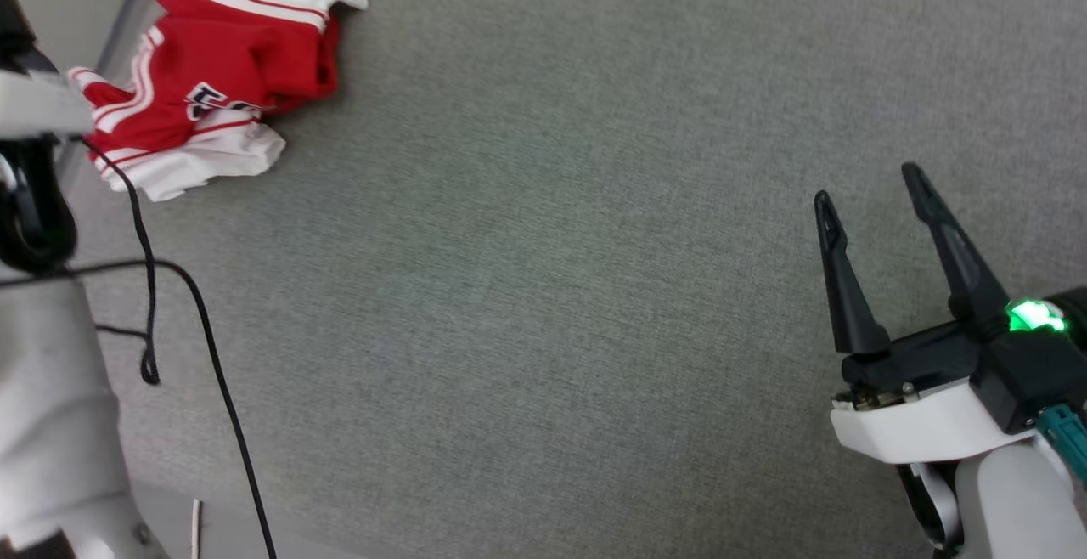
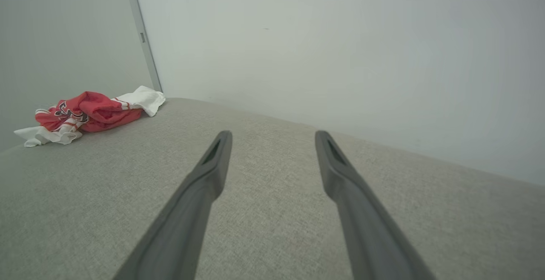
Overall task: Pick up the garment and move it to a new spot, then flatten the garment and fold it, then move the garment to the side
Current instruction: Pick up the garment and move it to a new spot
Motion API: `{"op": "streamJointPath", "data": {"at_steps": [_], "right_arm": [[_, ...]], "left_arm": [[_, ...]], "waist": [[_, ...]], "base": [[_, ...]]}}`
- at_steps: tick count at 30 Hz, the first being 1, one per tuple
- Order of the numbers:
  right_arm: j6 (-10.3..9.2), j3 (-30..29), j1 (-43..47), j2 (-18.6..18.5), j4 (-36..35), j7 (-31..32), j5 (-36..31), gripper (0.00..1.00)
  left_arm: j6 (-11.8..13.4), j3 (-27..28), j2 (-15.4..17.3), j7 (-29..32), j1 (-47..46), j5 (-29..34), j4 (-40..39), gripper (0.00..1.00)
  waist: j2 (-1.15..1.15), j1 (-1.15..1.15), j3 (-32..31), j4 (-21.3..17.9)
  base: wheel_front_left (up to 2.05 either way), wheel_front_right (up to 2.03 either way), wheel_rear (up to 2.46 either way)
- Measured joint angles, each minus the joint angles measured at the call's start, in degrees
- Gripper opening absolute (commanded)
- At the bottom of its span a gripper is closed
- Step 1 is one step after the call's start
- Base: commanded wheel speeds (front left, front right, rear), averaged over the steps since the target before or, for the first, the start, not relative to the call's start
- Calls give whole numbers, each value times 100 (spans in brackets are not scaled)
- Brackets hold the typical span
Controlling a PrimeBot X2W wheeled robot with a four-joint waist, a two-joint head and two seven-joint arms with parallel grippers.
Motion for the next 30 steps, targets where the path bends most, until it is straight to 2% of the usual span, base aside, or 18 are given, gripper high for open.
{"op": "streamJointPath", "data": {"at_steps": [2, 5, 8, 15, 18, 20, 26, 30], "right_arm": [[0, 16, -66, -34, -102, 0, -59, 100], [0, 13, -131, -82, -227, 0, -107, 100], [0, 9, -152, -91, -341, 0, -122, 100], [0, 21, -259, -129, -615, 0, -175, 100], [0, 9, -268, -136, -668, 0, -181, 100], [0, 18, -277, -149, -679, 0, -191, 100], [0, 34, -395, -174, -737, 0, -222, 100], [0, 71, -467, -186, -802, 0, -234, 100]], "left_arm": [[-15, -125, 182, 0, -299, -155, 332, 100], [-21, -642, 619, 57, -729, -355, 867, 100], [-22, -1099, 1036, 578, -1137, -736, 1392, 100], [-23, -2185, 1804, 2945, -1780, -1973, 2090, 100], [-22, -2495, 2092, 3602, -1894, -2351, 2071, 100], [-22, -2737, 2237, 4085, -1914, -2553, 2063, 100], [-23, -3346, 2387, 5238, -1850, -3196, 1957, 100], [-23, -3777, 2470, 5649, -1772, -3333, 1963, 100]], "waist": [[0, 0, 142, -54], [0, 0, 318, -127], [0, 0, 447, -199], [0, 0, 688, -346], [0, -1, 799, -393], [0, -1, 875, -421], [0, -1, 1096, -515], [0, -1, 1231, -554]], "base": [[0, 0, 0], [0, 0, 0], [0, 0, 0], [0, 0, 0], [0, 0, 0], [0, 0, 0], [0, 0, 0], [0, 0, 0]]}}
